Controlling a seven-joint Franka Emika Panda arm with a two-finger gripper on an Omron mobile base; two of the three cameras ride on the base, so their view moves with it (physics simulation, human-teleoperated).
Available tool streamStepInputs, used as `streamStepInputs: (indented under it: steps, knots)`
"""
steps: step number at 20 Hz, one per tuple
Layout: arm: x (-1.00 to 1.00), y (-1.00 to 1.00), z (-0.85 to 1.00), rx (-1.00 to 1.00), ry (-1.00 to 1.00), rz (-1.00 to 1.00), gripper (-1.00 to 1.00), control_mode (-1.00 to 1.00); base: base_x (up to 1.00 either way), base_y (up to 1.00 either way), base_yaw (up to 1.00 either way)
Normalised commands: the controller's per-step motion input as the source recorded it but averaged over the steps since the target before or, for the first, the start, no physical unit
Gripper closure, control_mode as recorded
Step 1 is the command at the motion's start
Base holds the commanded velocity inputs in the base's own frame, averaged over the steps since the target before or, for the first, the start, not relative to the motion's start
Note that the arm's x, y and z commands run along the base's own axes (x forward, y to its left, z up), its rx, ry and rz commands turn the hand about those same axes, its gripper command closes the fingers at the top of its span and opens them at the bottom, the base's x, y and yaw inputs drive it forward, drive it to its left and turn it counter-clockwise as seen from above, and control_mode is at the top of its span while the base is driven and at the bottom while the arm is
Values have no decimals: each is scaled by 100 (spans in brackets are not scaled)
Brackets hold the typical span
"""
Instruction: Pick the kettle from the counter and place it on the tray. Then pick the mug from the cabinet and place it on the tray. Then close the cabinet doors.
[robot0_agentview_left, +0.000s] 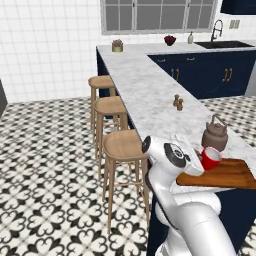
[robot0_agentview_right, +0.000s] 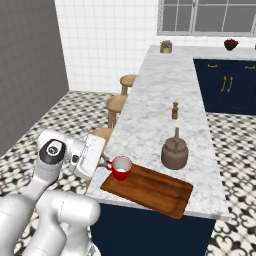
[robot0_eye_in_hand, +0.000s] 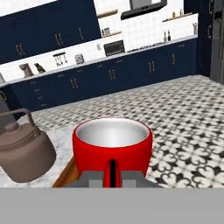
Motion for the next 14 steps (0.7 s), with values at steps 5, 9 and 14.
streamStepInputs:
  steps: [5,9,14]
  knots:
    - [31,0,-26,-11,0,-1,100,-100,0,0,0]
    - [16,0,-32,-2,6,0,100,-100,0,0,0]
    - [12,0,-34,0,9,0,100,-100,0,0,0]
